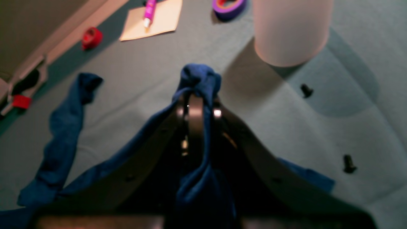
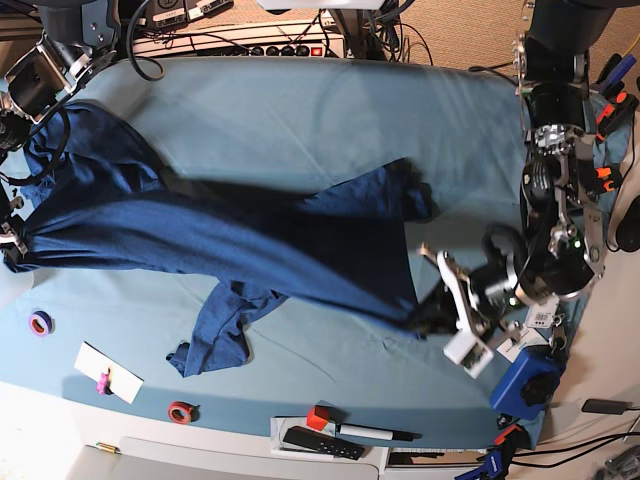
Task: Layout the t-shirt on the table in an organized manner, then fold the t-shirt properly
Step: 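Pull the held fabric with the left gripper away from the right gripper, then lift the stretched shirt high with both grippers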
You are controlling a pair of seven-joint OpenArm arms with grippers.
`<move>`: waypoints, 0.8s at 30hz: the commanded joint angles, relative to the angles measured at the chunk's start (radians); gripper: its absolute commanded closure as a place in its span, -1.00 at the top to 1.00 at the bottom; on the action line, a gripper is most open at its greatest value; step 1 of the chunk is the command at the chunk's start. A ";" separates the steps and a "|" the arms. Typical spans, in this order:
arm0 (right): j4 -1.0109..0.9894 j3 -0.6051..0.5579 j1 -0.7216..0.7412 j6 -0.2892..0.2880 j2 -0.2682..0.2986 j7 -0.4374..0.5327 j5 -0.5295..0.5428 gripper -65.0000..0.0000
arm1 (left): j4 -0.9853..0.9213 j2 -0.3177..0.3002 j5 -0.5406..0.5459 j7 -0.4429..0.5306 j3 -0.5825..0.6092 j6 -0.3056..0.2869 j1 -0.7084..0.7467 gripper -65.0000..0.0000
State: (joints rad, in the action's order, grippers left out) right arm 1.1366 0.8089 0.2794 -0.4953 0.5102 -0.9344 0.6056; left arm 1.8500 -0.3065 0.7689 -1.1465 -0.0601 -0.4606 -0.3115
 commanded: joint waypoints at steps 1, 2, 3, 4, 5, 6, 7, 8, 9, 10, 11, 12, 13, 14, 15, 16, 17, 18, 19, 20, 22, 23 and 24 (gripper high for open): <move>0.015 0.003 0.020 -0.004 0.030 0.031 0.000 -1.00 | 0.016 -0.012 0.022 -0.002 -0.005 0.000 -0.005 -1.00; 0.015 0.003 0.019 -0.003 0.030 0.030 -0.006 -1.00 | 0.016 -0.013 0.034 -0.022 -0.005 -0.007 0.013 -1.00; 0.015 0.003 0.019 -0.003 0.030 0.030 -0.012 -1.00 | 0.016 -0.013 0.048 -0.045 -0.008 -0.021 0.029 -1.00; 0.015 0.003 0.019 -0.003 0.030 0.030 -0.016 -1.00 | 0.016 -0.013 0.066 -0.070 -0.009 -0.043 0.045 -1.00; 0.015 0.003 0.019 -0.003 0.030 0.030 -0.017 -1.00 | 0.016 -0.013 0.079 -0.097 -0.010 -0.059 0.059 -1.00; 0.015 0.003 0.019 -0.003 0.030 0.030 -0.017 -1.00 | 0.016 -0.016 0.091 -0.118 -0.011 -0.069 0.071 -1.00; 0.015 0.003 0.019 -0.003 0.030 0.030 -0.020 -1.00 | 0.016 -0.027 0.102 -0.126 -0.011 -0.078 0.084 -1.00; 0.015 0.003 0.019 -0.003 0.030 0.030 -0.021 -1.00 | 0.016 -0.043 0.111 -0.129 -0.011 -0.083 0.093 -1.00; 0.015 0.003 0.019 -0.003 0.030 0.029 -0.021 -1.00 | 0.016 -0.064 0.116 -0.128 -0.011 -0.083 0.099 -1.00; 0.015 0.003 0.019 -0.003 0.031 0.029 -0.024 -1.00 | 0.016 -0.087 0.119 -0.128 -0.011 -0.078 0.101 -1.00; 0.015 0.003 0.019 -0.003 0.031 0.029 -0.024 -1.00 | 0.016 -0.112 0.123 -0.128 -0.011 -0.067 0.101 -1.00; 0.015 0.003 0.019 -0.003 0.030 0.029 -0.024 -1.00 | 0.016 -0.137 0.126 -0.127 -0.011 -0.053 0.101 -1.00; 0.015 0.003 0.019 -0.003 0.030 0.029 -0.024 -1.00 | 0.016 -0.162 0.129 -0.121 -0.015 -0.047 0.101 -1.00; 0.015 0.003 0.019 -0.003 0.031 0.029 -0.024 -1.00 | 0.016 -0.184 0.130 -0.117 -0.022 -0.035 0.105 -1.00; 0.015 0.003 0.019 -0.003 0.030 0.028 -0.024 -1.00 | 0.016 -0.205 0.138 -0.114 -0.035 -0.030 0.111 -1.00; 0.015 0.003 0.019 -0.004 0.030 0.025 -0.024 -1.00 | 0.016 -0.221 0.153 -0.114 -0.053 -0.030 0.121 -1.00; 0.015 0.003 0.019 -0.004 0.030 0.021 -0.024 -1.00 | 0.016 -0.233 0.168 -0.114 -0.076 -0.030 0.136 -1.00; 0.015 0.003 0.019 -0.004 0.030 0.017 -0.023 -1.00 | 0.016 -0.241 0.187 -0.118 -0.102 -0.031 0.155 -1.00; 0.015 0.003 0.019 -0.004 0.030 0.013 -0.024 -1.00 | 0.016 -0.242 0.207 -0.124 -0.131 -0.037 0.177 -1.00; 0.015 0.003 0.019 -0.004 0.030 0.008 -0.023 -1.00 | 0.016 -0.241 0.232 -0.129 -0.160 -0.038 0.204 -1.00; 0.015 0.003 0.019 -0.005 0.030 -0.010 -0.021 -1.00 | 0.016 -0.238 0.277 -0.130 -0.209 -0.039 0.264 -1.00; 0.015 0.003 0.019 -0.005 0.030 -0.020 -0.019 -1.00 | 0.016 -0.237 0.293 -0.133 -0.228 -0.049 0.294 -1.00; 0.015 0.003 0.019 -0.005 0.030 -0.034 -0.017 -1.00 | 0.016 -0.237 0.314 -0.141 -0.241 -0.063 0.323 -1.00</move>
State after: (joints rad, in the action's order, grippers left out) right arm 1.1366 0.8089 0.2790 -0.4969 0.5098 -0.9989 0.5732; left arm 1.8526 -0.5240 1.0676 -1.2964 -0.2909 -0.5259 0.0269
